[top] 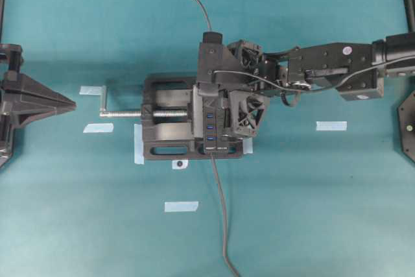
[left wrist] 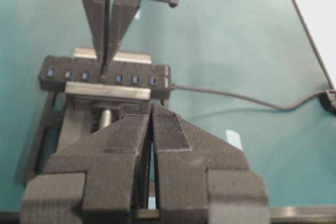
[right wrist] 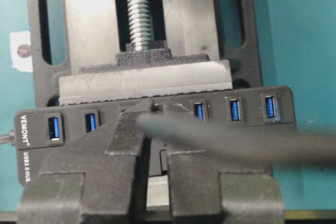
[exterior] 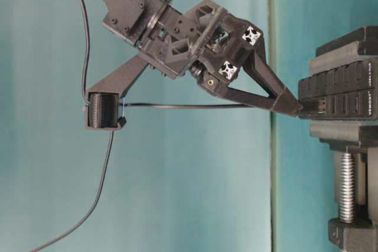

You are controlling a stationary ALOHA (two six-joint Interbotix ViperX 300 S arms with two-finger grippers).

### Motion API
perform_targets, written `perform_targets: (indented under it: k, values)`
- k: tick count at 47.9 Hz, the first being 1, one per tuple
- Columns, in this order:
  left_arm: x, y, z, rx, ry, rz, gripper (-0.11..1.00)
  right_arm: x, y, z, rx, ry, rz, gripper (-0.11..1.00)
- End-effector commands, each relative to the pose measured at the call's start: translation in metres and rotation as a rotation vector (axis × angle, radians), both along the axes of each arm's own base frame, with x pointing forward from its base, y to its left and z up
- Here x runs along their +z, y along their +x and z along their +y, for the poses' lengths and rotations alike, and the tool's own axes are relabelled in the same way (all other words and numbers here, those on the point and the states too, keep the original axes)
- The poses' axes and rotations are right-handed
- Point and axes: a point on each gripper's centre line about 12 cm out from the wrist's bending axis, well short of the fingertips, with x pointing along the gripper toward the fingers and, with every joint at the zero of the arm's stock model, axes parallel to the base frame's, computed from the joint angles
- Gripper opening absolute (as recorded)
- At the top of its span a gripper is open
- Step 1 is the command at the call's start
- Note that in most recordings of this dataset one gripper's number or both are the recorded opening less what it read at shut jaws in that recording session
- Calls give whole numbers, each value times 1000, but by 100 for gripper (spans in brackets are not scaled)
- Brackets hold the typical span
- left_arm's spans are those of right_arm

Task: Insert the USB into the center port of the fixed hub
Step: 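Push the plug into the center port with the right gripper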

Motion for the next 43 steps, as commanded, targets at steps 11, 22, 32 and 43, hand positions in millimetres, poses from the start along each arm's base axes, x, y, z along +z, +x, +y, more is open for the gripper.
perform_targets:
  k: [11,22,32,43]
  values:
    - [5,2,0,0,0,-17,0,1,4,5,1,10,-2,7]
    - [6,2,0,0,0,-18,0,-2,2,6,1,13,8,7]
    - [6,2,0,0,-2,-17,0,-5,-1,6,1,15,28,7]
    - [6,2,0,0,-2,-18,0,-6,-2,8,3,17,33,7]
